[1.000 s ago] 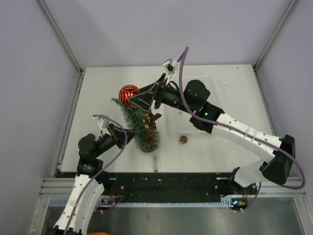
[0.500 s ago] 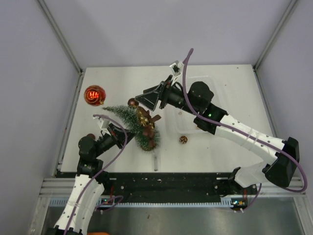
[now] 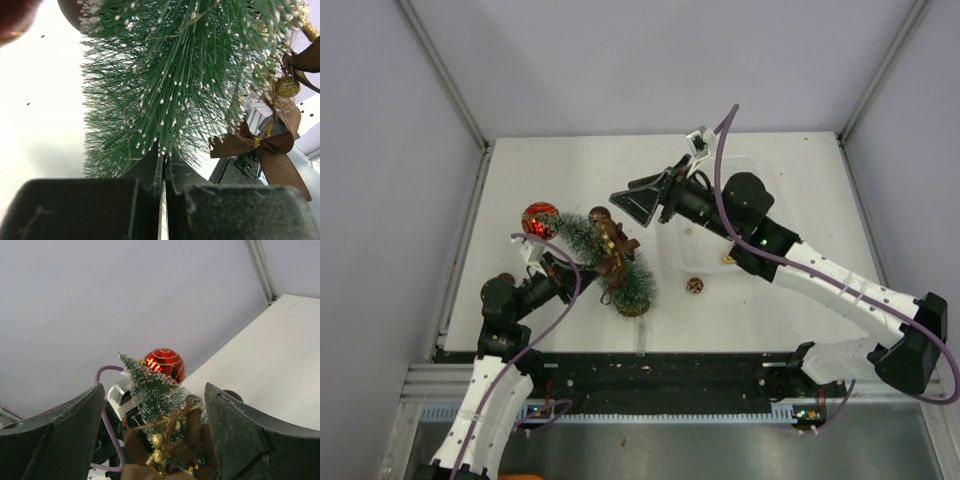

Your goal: Decorate the small christmas tree

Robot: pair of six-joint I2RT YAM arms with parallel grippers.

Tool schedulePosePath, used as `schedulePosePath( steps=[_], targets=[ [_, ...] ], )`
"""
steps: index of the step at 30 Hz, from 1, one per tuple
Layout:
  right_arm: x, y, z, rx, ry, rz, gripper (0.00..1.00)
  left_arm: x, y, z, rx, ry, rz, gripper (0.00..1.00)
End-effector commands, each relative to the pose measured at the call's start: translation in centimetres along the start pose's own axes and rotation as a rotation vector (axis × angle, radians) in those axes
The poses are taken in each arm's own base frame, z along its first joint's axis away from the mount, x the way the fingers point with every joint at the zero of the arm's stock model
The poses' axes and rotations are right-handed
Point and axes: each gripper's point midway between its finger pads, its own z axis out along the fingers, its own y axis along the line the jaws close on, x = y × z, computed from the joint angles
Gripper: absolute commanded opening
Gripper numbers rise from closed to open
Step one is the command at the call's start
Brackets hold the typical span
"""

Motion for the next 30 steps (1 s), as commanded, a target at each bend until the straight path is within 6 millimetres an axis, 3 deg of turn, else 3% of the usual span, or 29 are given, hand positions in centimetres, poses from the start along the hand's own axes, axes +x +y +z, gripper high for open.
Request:
schedulePosePath(
  steps=[1,4,9,13,18,30],
  targets=[
    [-1.4,-0.7,-1.4,0.043,-0.051,-0.030,0.79,-1.2,-0.4,0.1,0.016,-0.038,0.059,0.00],
    [-0.4,-2.1,-2.0,0.100,-0.025,-0.031,0.80,-1.2,-0.3,0.2,0.011,-0.038,0.058,0.00],
    [1.8,-6.3,-3.6,0.267,0.043,-0.032,0.86,-1.5,-0.2,0.2,0.004,-0.044,0.065,0.00],
    [2.1,-9.8,-5.8,0.423,0.047,-0.049,0.99,-1.8,-0.3,0.3,0.011,-0.041,0.082,0.00],
    [2.8,-13.1,-8.5,0.630,0.104,-0.094,0.99,-2.5,-0.7,0.5,0.022,-0.042,0.102,0.00],
    [3.8,-14.6,-11.1,0.734,0.149,-0.125,0.99,-4.3,-1.6,1.0,0.049,-0.047,0.149,0.00]
  ],
)
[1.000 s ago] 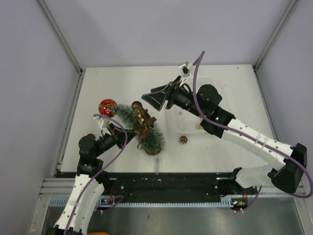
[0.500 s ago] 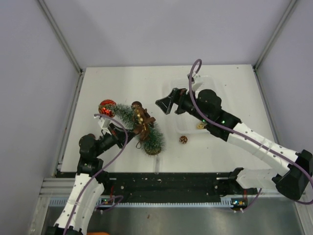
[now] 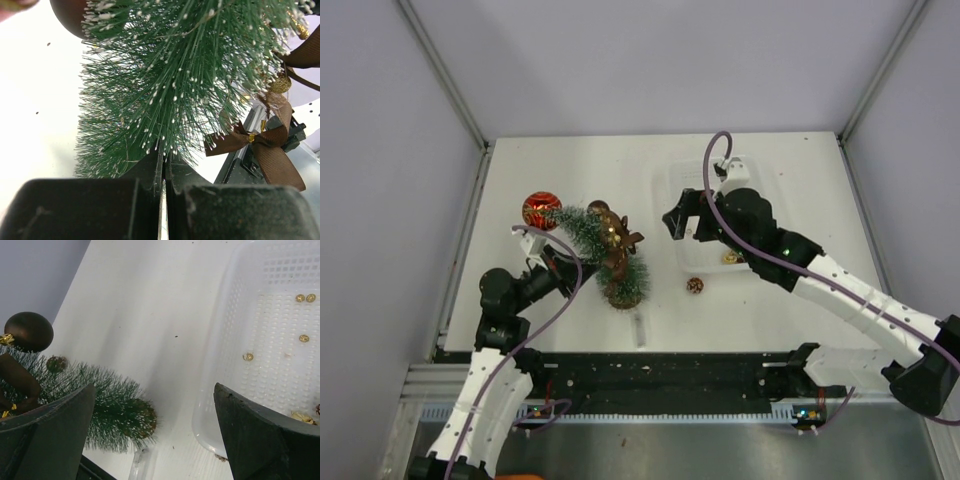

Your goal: Decorate the small christmas tree

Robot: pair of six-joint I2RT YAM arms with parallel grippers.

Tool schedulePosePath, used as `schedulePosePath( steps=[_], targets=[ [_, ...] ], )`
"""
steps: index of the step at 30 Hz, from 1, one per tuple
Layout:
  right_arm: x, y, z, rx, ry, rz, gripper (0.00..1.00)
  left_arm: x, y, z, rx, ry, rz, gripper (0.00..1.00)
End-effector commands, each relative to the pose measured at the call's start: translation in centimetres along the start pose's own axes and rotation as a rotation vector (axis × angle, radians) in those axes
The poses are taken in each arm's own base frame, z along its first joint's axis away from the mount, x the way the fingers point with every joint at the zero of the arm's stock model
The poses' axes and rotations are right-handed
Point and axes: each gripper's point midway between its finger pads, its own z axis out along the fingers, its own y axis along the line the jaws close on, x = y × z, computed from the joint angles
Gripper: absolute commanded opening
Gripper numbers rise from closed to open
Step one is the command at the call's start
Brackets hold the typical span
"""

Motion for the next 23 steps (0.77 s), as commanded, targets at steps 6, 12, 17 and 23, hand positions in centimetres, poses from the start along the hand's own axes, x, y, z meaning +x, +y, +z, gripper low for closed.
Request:
schedulePosePath(
  steps=[6,12,17,23],
  targets=[
    [-1.08,-1.04,-0.87,0.048,-0.033,-0.020,0.99,-3.32,-1.65,0.32,0.054,-0.063,0.122,0.00],
    [-0.92,-1.21,-0.83,0.055,-0.027,-0.030,0.99,-3.35,-1.53,0.34,0.049,-0.064,0.127,0.00],
    [-0.99,-1.32,-0.87,0.060,-0.028,-0.040,0.99,-4.03,-1.78,0.44,0.054,-0.071,0.148,0.00],
    [-0.83,-1.49,-1.02,0.063,-0.026,-0.042,0.99,-3.29,-1.53,0.34,0.050,-0.051,0.138,0.00]
  ],
)
